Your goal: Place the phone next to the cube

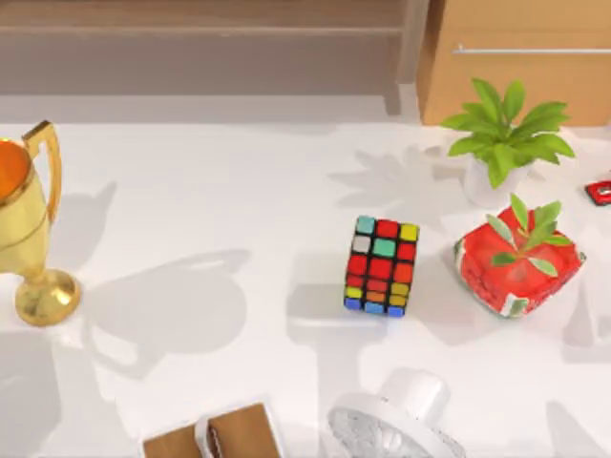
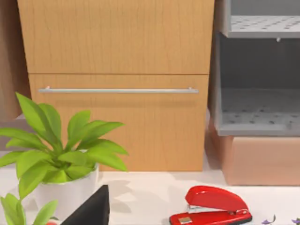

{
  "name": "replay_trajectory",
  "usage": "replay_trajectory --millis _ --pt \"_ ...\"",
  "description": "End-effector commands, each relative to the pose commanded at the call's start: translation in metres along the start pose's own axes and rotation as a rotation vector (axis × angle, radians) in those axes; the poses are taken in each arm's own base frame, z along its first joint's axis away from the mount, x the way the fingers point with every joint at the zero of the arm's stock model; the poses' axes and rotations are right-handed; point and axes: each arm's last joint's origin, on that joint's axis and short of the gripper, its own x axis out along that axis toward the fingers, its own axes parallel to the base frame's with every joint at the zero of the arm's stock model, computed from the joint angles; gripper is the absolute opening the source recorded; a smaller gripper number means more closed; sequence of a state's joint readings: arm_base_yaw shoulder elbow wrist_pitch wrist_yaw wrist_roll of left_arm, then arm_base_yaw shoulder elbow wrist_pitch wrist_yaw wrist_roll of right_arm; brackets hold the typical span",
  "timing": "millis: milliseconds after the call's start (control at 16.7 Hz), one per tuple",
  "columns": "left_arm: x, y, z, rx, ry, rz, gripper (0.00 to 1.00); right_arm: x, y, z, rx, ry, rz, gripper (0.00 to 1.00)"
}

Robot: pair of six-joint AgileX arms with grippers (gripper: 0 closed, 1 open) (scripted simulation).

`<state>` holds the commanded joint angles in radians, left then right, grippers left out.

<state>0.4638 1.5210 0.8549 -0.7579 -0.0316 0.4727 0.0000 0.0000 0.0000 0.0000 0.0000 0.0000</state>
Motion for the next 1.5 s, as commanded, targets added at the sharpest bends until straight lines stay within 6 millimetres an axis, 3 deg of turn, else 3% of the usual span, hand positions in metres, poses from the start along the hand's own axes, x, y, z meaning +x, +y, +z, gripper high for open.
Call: replay_trajectory --millis 240,420,780,1140,1380,1500 --pt "0.02 0.024 0.033 0.091 0.078 -0.077 1.0 0.0 0.0 0.0 0.0 0.0 0.0 1.0" --pt "0.024 0.032 0.046 0.135 0.081 -0.099 1.0 0.0 0.0 0.0 0.0 0.0 0.0 1.0" --pt "0.025 0.031 0.047 0.141 0.08 -0.099 1.0 0.0 0.0 0.0 0.0 0.0 0.0 1.0" --pt "0.061 0.029 0.044 0.139 0.079 -0.099 1.0 0.0 0.0 0.0 0.0 0.0 0.0 1.0" --pt "0.064 0.029 0.044 0.139 0.081 -0.1 1.0 0.0 0.0 0.0 0.0 0.0 0.0 1.0" --pt "0.064 0.029 0.044 0.139 0.081 -0.1 0.85 0.0 0.0 0.0 0.0 0.0 0.0 1.0"
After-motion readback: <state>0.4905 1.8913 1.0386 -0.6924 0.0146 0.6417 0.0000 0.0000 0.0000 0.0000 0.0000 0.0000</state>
